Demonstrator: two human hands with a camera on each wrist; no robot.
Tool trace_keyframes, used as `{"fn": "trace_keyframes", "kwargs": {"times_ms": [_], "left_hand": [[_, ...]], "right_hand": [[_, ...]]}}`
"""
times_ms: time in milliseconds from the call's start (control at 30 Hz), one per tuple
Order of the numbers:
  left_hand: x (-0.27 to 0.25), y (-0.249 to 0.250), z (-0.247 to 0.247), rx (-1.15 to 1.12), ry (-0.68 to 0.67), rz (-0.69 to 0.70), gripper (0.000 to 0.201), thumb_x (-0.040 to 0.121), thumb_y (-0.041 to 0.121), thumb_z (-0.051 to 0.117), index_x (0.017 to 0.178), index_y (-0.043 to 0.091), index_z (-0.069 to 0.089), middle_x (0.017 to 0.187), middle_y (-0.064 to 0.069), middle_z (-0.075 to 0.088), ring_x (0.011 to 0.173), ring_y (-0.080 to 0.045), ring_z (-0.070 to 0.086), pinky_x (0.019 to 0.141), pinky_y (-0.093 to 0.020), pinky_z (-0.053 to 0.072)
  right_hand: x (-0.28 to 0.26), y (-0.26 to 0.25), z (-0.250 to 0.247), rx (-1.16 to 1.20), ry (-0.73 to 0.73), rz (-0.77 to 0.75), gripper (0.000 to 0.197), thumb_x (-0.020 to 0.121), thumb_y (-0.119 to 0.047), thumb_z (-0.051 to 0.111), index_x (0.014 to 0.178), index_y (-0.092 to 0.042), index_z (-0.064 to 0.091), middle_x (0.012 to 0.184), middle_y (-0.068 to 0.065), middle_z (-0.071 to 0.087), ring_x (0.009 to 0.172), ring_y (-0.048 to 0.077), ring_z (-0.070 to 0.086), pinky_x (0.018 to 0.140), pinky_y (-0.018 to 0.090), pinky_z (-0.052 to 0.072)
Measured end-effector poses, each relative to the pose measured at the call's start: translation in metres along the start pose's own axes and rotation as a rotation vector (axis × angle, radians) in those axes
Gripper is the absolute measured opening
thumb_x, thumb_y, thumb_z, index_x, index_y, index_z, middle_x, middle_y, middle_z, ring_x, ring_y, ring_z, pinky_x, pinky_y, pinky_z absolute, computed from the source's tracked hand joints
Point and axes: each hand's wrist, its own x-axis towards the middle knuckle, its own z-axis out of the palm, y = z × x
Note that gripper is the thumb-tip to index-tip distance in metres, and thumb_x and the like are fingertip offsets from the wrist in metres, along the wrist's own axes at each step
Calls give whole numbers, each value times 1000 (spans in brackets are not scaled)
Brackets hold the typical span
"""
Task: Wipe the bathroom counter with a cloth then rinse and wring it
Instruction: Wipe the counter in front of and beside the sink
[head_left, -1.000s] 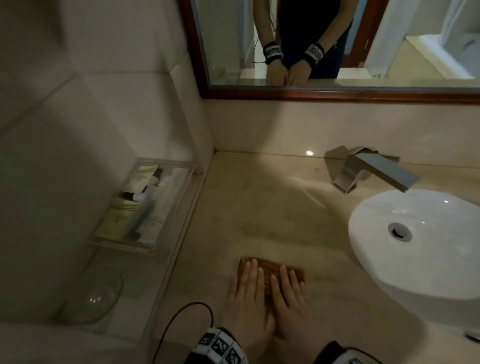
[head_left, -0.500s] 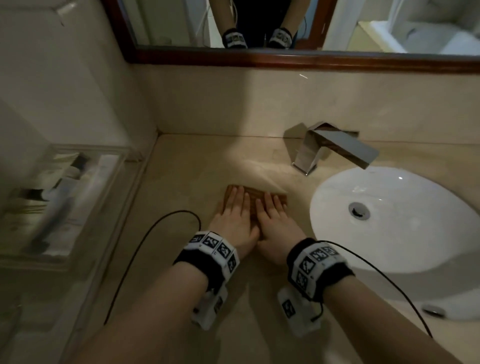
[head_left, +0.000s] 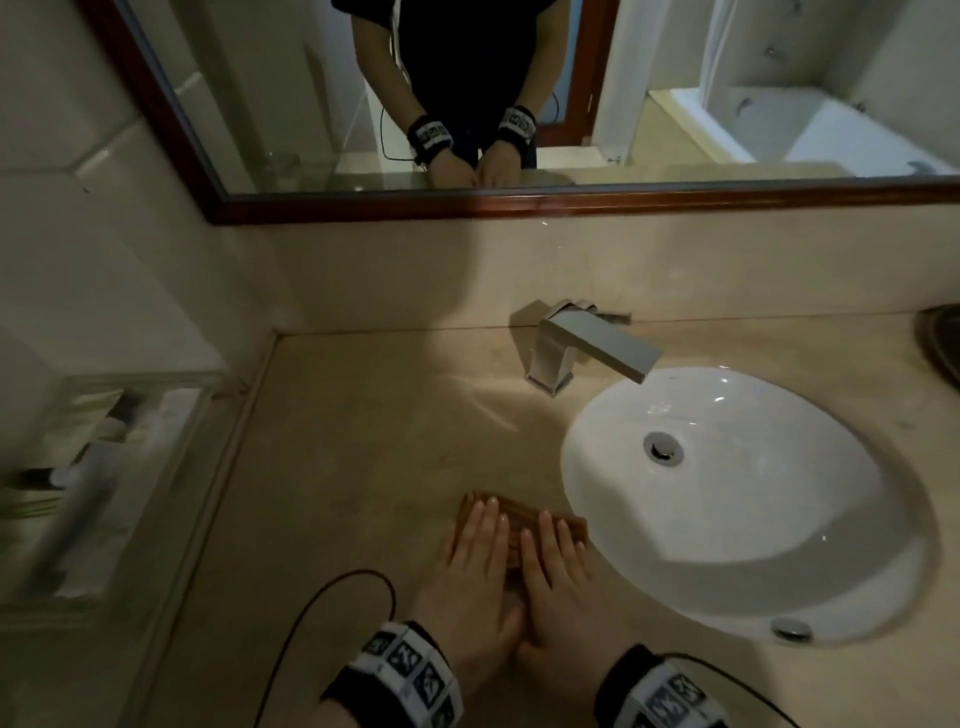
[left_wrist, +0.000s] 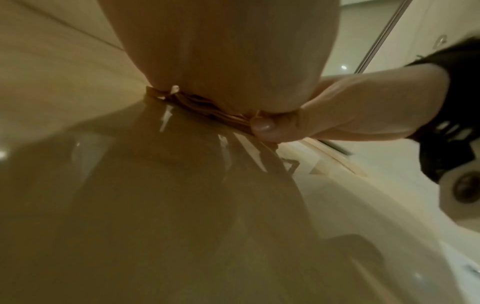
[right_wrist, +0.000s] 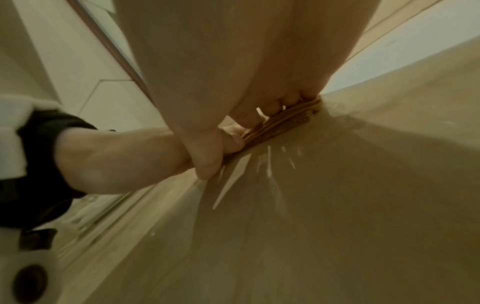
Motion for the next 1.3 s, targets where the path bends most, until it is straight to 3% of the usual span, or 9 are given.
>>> {"fn": "trace_keyframes", "kwargs": {"times_ms": [100,233,500,900,967,1067,1100,1200,1300], "left_hand": [[29,-6,-16,15,35,7,72,97,46,16,149,7,-15,153,-8,-29,142,-20,-27,116,-36,-15],[81,-5,-35,49,56,-29,73,97,48,18,150,7,-11,157,-10,-22,143,-21,-25,118,-39,-13],[156,-7,-58,171,92,-109,76,96,51,16,149,6,-14,157,-11,-22,144,-25,-23,119,-44,-1],[113,22,-35,112,116,-165,77,76,53,-10,138,9,-25,154,-12,-26,142,-24,-24,120,-41,-6],[97,30,-31,59,140,-172,76,83,52,2,141,5,-14,153,-13,-18,144,-27,-13,120,-42,1],[81,38,-20,54,190,-224,75,85,48,28,137,-4,41,147,-20,34,134,-31,41,111,-42,35],[77,40,-16,56,220,-215,77,84,49,26,138,-4,40,148,-20,30,135,-30,39,112,-40,31],[59,48,-8,42,148,-193,84,79,56,-5,145,5,-15,147,-8,-29,140,-18,-23,120,-36,-7],[38,60,4,37,101,-199,77,87,53,-2,146,6,-20,151,-6,-32,131,-12,-33,118,-36,-12]], "right_hand": [[15,9,-23,30,8,-5,91,80,-49,25,150,-3,-11,150,18,-30,144,36,-21,115,41,-18],[55,33,-48,100,25,22,87,87,-32,44,152,-7,-9,157,17,-22,145,30,-21,119,42,-10],[109,75,-85,58,40,-9,79,93,-33,39,152,-5,-7,158,17,-17,146,31,-16,119,42,-9],[73,82,-69,62,15,-138,79,94,-30,37,150,-4,-11,157,17,-20,146,31,-17,119,41,-8],[61,80,-61,58,1,-166,81,92,-28,39,150,-3,-12,157,18,-21,146,31,-17,119,41,-8],[44,77,-55,38,-17,-191,84,91,-28,43,149,-3,-13,157,19,-21,146,30,-17,120,41,-7],[40,75,-52,34,-25,-191,85,91,-28,43,149,-3,-13,157,18,-20,146,30,-16,120,41,-7],[26,71,-41,36,-23,-193,89,87,-29,48,150,-3,-9,158,18,-15,147,27,-14,121,41,-4],[4,66,-26,30,16,-208,91,85,-27,51,151,-4,-7,159,17,-14,148,28,-11,121,43,-3]]}}
